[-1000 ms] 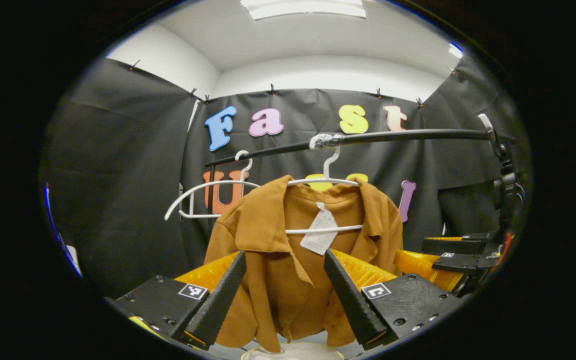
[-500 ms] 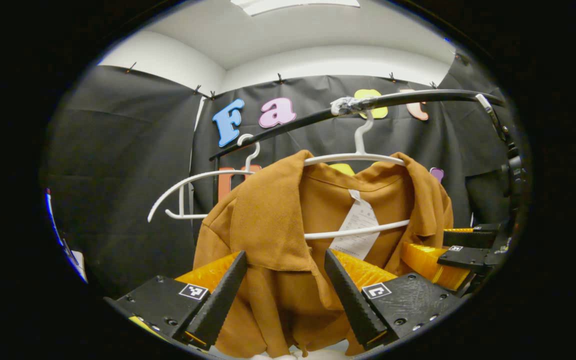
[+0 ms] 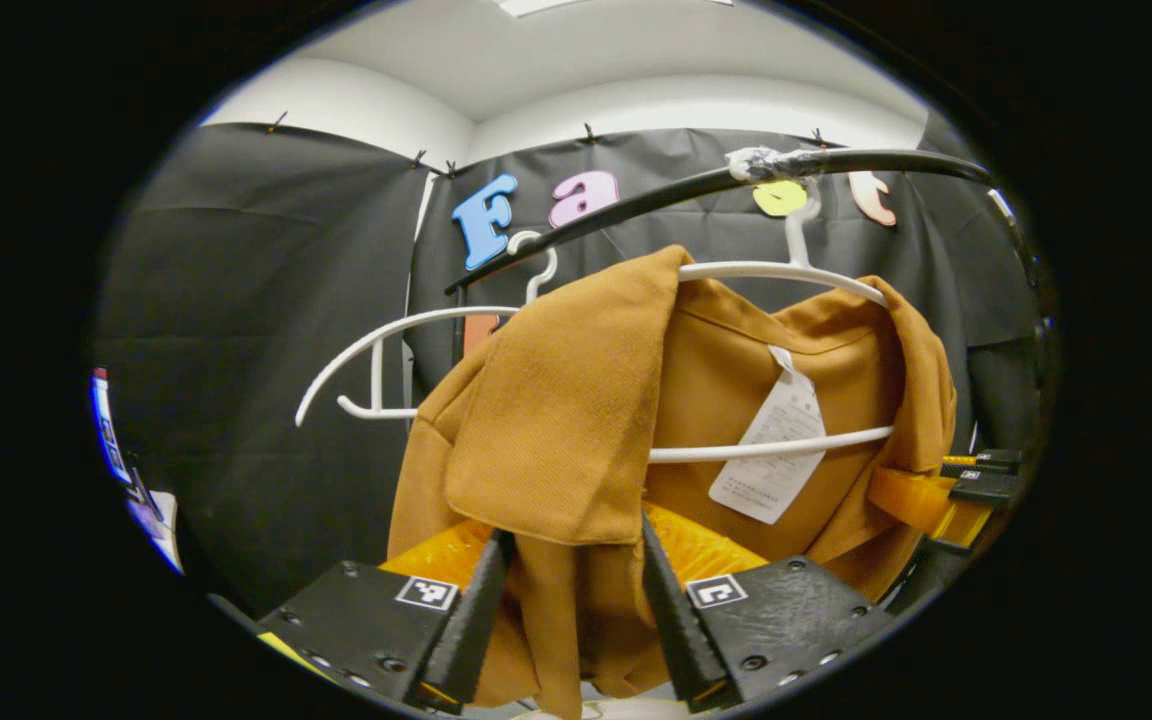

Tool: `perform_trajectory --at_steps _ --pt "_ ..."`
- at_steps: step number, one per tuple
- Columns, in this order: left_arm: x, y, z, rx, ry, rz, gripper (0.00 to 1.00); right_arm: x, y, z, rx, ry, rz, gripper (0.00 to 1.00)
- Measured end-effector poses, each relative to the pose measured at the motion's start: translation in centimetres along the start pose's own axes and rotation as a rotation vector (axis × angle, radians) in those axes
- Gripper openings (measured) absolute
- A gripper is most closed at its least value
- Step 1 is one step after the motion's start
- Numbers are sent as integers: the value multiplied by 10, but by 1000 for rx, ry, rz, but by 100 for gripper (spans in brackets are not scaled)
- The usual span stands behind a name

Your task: Grasp the clothes on the hanger with both hands and then place them into the laundry hamper below.

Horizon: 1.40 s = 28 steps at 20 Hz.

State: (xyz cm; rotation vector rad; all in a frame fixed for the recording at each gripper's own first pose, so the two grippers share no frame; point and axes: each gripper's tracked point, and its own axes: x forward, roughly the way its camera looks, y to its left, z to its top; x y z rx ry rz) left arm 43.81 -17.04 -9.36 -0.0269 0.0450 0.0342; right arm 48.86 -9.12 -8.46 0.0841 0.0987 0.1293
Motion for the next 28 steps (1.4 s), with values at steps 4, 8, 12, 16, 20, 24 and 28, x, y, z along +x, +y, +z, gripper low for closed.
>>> perform_trajectory --at_steps 4,8,12,16,20,24,28 --pt "5 0 -2 -22 22 -51 43 1 -9 -4 20 12 48 16" --pt "7 3 -8 -21 47 -64 11 -2 -11 -4 86 47 169 6" --pt "1 8 -9 -19 66 -79 7 -10 -13 -1 248 89 324 5" --pt "-7 9 -8 -61 87 -107 0 -21 -6 9 396 101 468 4" --pt "-20 15 4 -91 71 -102 0 -37 0 25 494 45 612 4" --pt "-34 20 25 -106 43 -100 5 -61 12 38 448 -7 697 3" --pt "-40 34 49 -119 11 -93 5 -73 9 68 555 -69 774 4"
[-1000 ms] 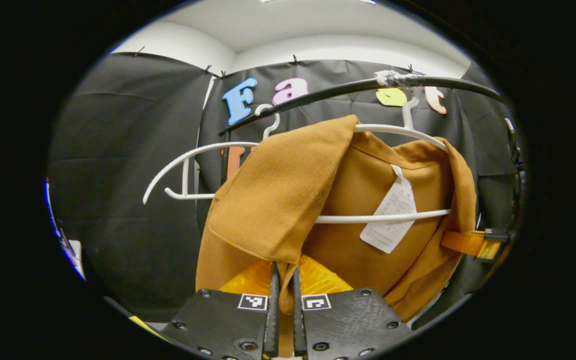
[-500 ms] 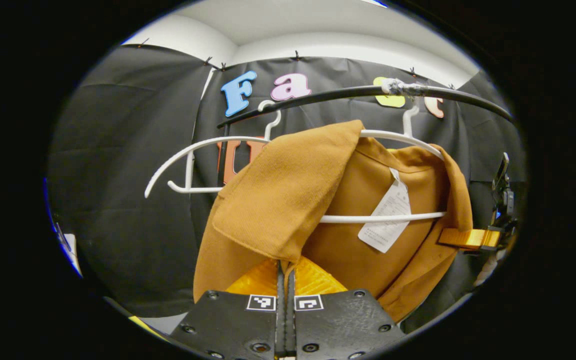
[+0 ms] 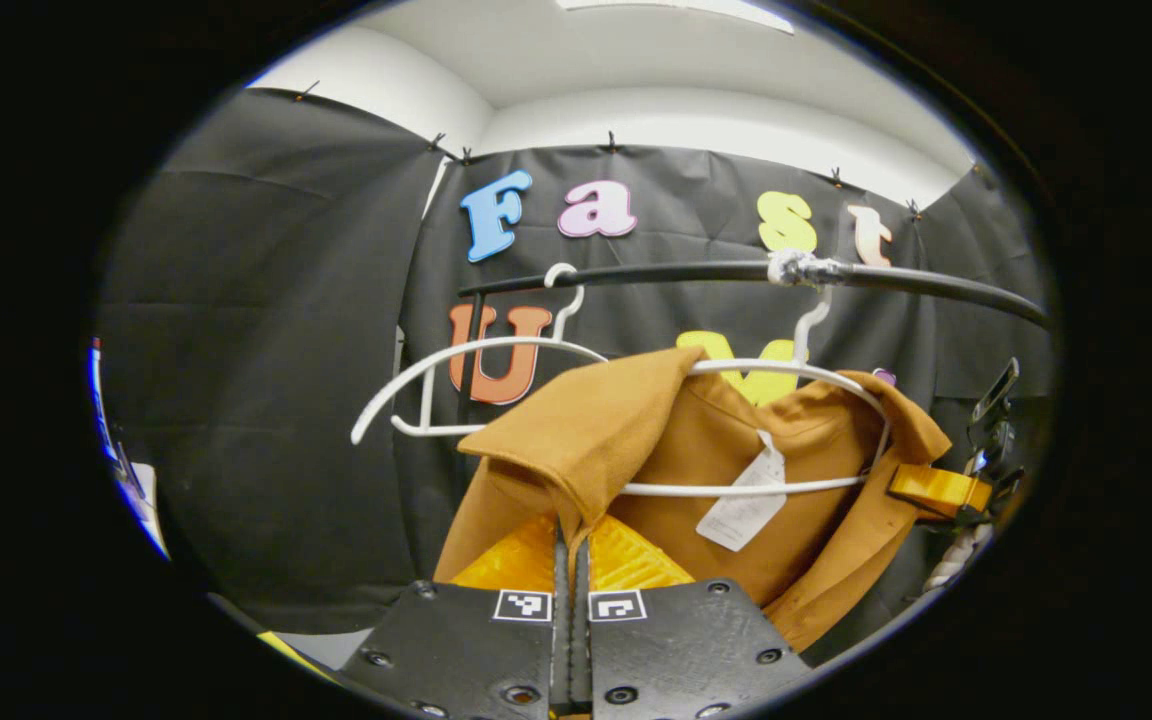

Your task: Grasp the clothes on the hanger with both hands and then place them into the laundry hamper below.

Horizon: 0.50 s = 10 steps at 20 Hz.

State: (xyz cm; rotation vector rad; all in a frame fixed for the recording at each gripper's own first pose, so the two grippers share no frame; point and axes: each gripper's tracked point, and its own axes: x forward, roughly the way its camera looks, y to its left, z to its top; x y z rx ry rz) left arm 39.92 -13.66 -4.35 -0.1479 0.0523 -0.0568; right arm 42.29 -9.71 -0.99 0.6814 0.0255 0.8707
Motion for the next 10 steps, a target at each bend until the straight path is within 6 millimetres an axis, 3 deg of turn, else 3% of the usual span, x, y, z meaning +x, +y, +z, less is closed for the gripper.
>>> perform_trajectory --at_steps 2,6,9,10 --pt "1 8 14 3 -24 10 0 -1 3 14 42 -43 28 4" --pt "8 24 41 38 -68 26 0 -6 4 43 121 -137 71 3" --pt "18 29 50 10 -77 28 0 -9 -2 56 120 -158 68 4" --pt "21 32 52 9 -79 28 5 -11 -6 61 117 -172 59 3"
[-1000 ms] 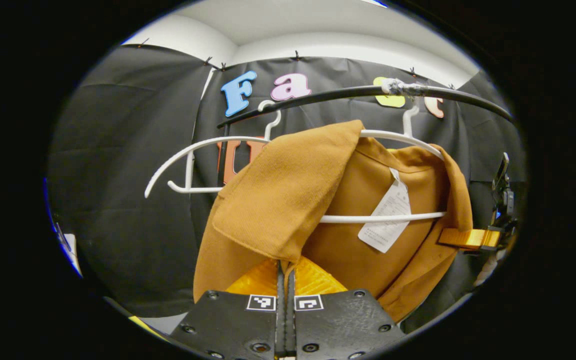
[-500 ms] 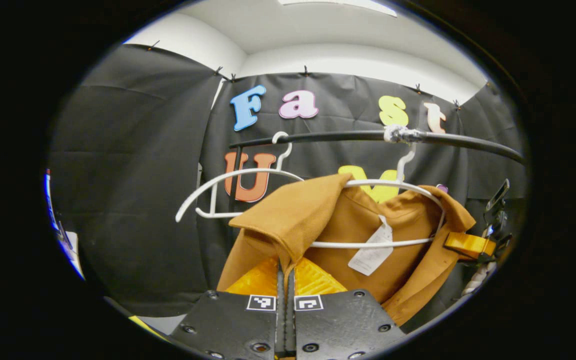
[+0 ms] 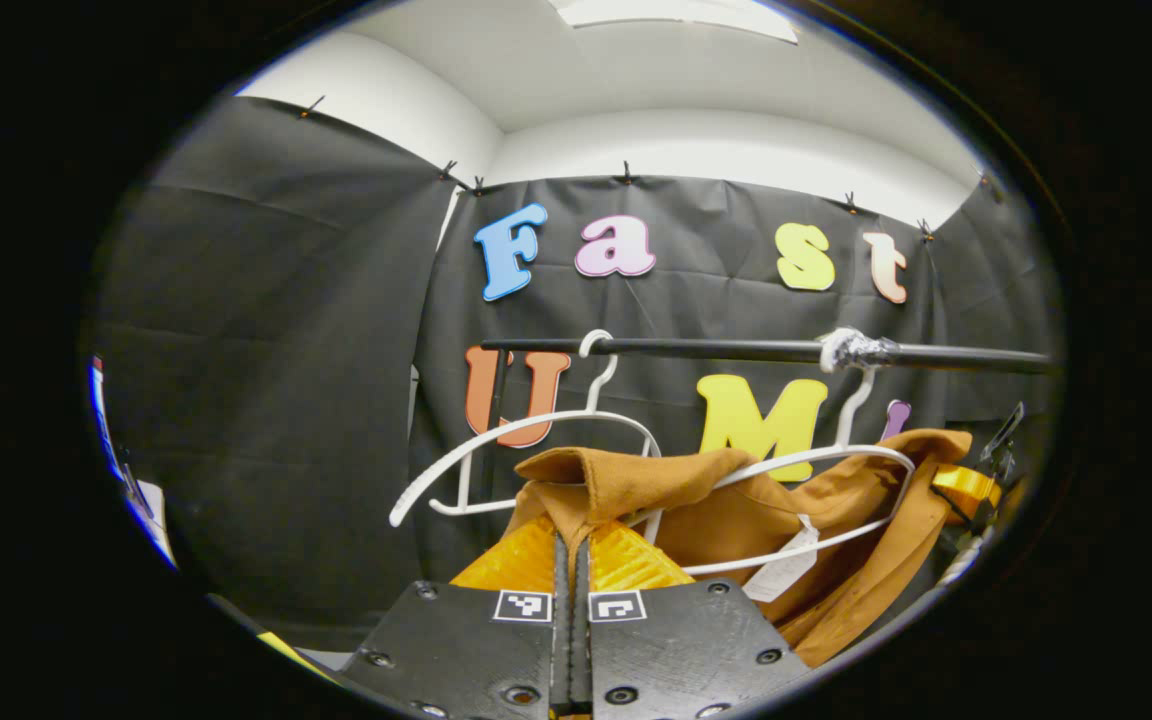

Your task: Grasp the clothes on the hanger with both hands and then place them into the laundry hamper below.

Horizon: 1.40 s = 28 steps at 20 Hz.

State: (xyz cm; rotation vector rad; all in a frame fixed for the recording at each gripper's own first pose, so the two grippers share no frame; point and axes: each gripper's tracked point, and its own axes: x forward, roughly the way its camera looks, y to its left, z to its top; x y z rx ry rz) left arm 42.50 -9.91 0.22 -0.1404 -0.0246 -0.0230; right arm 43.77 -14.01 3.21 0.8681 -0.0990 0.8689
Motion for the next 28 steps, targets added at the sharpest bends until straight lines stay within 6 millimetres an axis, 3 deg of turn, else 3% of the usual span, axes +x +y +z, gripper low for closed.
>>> perform_trajectory --at_steps 1,4,5,6,8,9,10,12,13,15,16,19,22,23,24,28 --pt "3 2 -2 13 26 0 0 -3 -2 7 6 -20 -3 3" --pt "10 5 -7 38 49 -3 0 -13 -21 23 7 -65 -51 4" --pt "12 7 -9 31 54 -3 5 -19 -28 28 6 -79 -74 2" --pt "13 9 -13 28 61 -3 0 -25 -35 34 16 -99 -93 2" --pt "16 12 -20 23 82 -4 0 -33 -46 41 42 -123 -121 4" --pt "17 12 -24 19 89 -8 5 -36 -52 41 43 -129 -138 3" --pt "17 10 -27 17 94 -13 0 -39 -56 40 36 -125 -150 3" --pt "19 8 -35 18 112 -24 0 -41 -62 38 39 -126 -165 3" --pt "20 8 -39 16 121 -27 5 -42 -67 39 45 -129 -177 4" --pt "20 6 -46 -4 135 -37 0 -46 -73 38 69 -134 -193 3" --pt "21 6 -47 -13 137 -40 5 -46 -73 39 75 -139 -193 3" --pt "25 3 -53 -21 150 -51 5 -44 -86 38 18 -123 -262 2" --pt "23 2 -56 -39 167 -47 5 -44 -90 42 -15 -126 -302 3" --pt "24 2 -57 -27 165 -48 0 -45 -92 38 -20 -120 -312 4" --pt "23 3 -58 -27 166 -47 5 -44 -97 37 -19 -114 -332 3" --pt "25 6 -55 -42 161 -31 5 -39 -103 31 -39 -69 -375 3"
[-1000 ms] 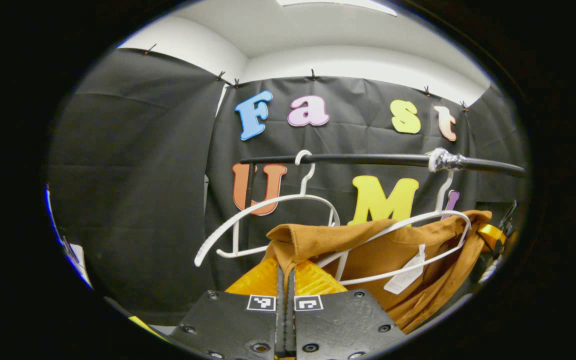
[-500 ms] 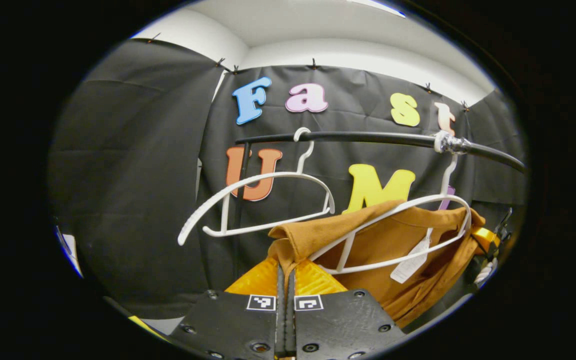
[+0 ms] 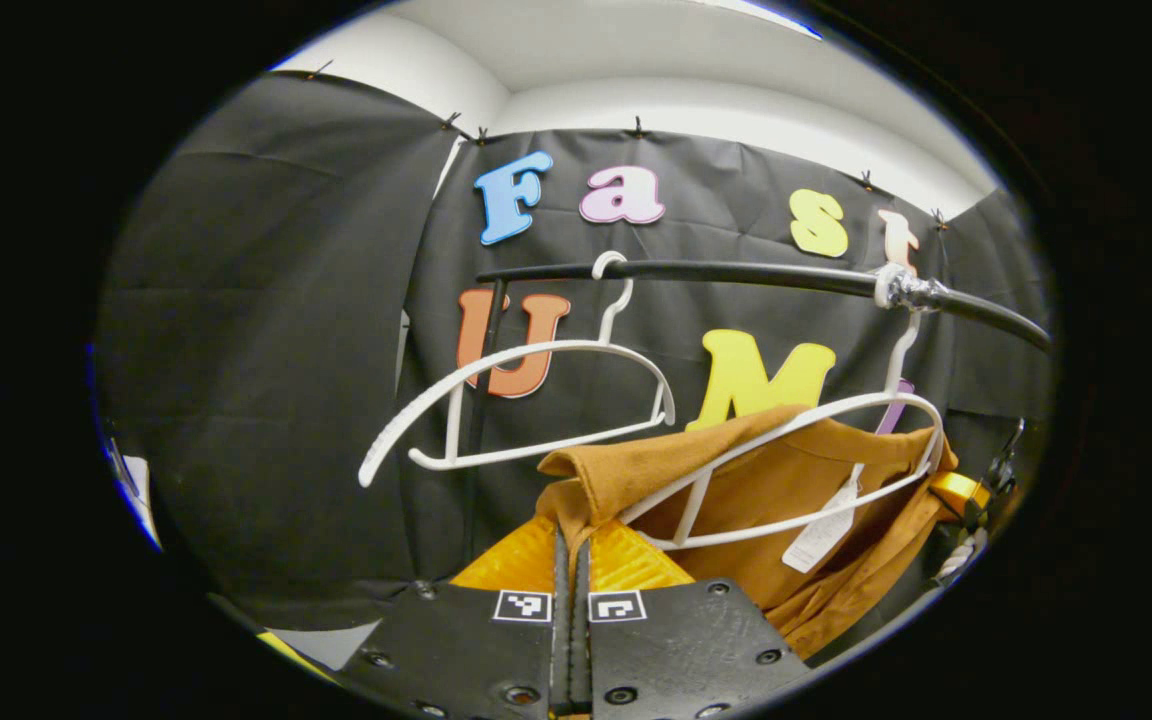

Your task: Grasp the clothes on the hanger with both hands and then place them into the laundry hamper below.

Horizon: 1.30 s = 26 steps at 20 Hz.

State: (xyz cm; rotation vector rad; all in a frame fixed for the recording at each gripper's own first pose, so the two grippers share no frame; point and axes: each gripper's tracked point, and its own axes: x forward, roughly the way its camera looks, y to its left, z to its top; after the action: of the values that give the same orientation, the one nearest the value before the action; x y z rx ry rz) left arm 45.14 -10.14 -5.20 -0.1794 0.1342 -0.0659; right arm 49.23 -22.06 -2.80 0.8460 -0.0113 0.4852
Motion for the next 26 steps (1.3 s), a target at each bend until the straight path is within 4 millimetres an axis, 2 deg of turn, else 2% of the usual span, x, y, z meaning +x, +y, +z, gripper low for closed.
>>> perform_trajectory --at_steps 2,3,4,5,6,7,8,9,10,11,12,13,14,15,19,20,21,24,26 --pt "-5 0 -10 -3 10 8 5 2 3 -1 -10 0 -4 4" --pt "-5 -3 -13 -7 14 2 0 4 4 -3 -7 6 -8 3" --pt "-3 -5 -13 -11 10 6 5 5 2 -4 -16 6 -18 4" --pt "-1 -5 -12 -19 11 8 0 6 0 -6 -31 17 -31 3" --pt "-1 -5 -11 -31 7 8 5 7 0 -4 -22 9 -31 4" --pt "-1 -3 -7 -47 5 13 0 5 4 1 17 -6 -19 4" --pt "0 -2 0 -53 -6 13 5 5 5 7 60 -19 -7 4" --pt "1 2 10 -59 -28 14 5 3 6 14 66 -34 0 4" --pt "2 1 17 -70 -45 7 0 4 6 22 41 -53 -5 3" --pt "2 3 25 -56 -53 5 5 5 5 26 1 -61 -22 2" --pt "7 5 28 -32 -49 3 0 9 4 30 -27 -68 -35 2" --pt "11 6 26 -15 -39 1 5 9 2 28 -50 -65 -53 2" --pt "14 6 19 -11 -26 2 0 13 -1 26 -66 -55 -70 4" --pt "15 9 12 -24 -13 10 5 10 -2 21 -66 -46 -76 3" --pt "3 29 -20 -95 28 48 5 11 -4 -12 -60 26 -92 3" --pt "-1 34 -28 -98 39 58 0 9 -6 -21 -72 48 -97 4" --pt "-5 39 -35 -96 50 72 0 5 -7 -31 -85 69 -107 4" --pt "-16 46 -59 -49 95 104 0 -7 -16 -56 -115 123 -145 3" --pt "-24 44 -74 -16 126 104 0 -15 -21 -73 -107 154 -171 3"
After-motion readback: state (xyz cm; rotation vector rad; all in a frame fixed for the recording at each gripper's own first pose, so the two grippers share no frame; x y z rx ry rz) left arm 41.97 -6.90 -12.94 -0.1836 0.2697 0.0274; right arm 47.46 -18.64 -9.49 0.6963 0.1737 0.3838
